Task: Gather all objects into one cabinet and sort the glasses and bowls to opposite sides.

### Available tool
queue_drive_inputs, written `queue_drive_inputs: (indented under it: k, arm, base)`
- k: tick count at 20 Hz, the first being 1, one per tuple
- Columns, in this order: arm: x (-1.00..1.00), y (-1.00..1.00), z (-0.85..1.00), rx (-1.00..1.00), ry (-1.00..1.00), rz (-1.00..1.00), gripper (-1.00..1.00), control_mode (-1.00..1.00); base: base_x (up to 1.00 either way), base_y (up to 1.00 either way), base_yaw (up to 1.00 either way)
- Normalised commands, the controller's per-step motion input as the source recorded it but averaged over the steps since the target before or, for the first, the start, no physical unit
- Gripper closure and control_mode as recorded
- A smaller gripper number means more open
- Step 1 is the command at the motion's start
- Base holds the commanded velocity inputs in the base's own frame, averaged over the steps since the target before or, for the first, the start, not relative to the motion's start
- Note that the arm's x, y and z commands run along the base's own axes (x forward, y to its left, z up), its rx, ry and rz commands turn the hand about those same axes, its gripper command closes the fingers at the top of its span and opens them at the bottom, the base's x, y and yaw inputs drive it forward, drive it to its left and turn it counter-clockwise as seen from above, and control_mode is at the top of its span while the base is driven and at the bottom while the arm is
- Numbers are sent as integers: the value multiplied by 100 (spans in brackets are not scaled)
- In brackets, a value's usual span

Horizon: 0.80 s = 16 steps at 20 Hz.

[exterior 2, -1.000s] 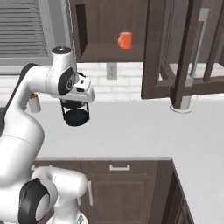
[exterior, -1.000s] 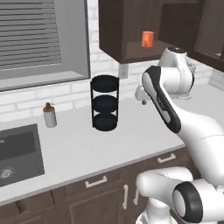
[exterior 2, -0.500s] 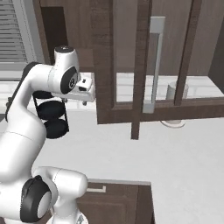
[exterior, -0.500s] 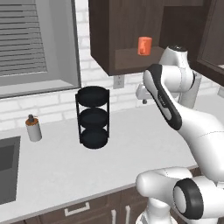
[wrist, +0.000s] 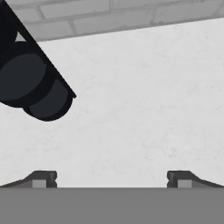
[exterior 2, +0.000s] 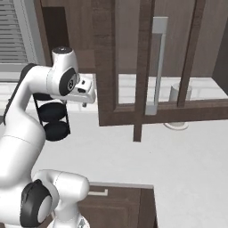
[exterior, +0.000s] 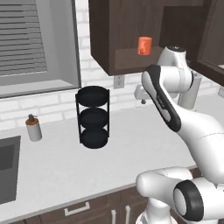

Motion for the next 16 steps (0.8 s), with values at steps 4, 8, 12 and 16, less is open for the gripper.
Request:
queue_drive_inputs:
  k: [4,8,12,16]
  arm:
    - [0,0,0,0,0,0,-100,100]
    - [0,0,0,0,0,0,-100,100]
    - [0,0,0,0,0,0,-100,100]
    - [0,0,5,0,-2,-2,-100,-100]
  base:
    - [28,0,-3]
    - [0,0,0]
    - [0,0,-1]
    - [0,0,-5]
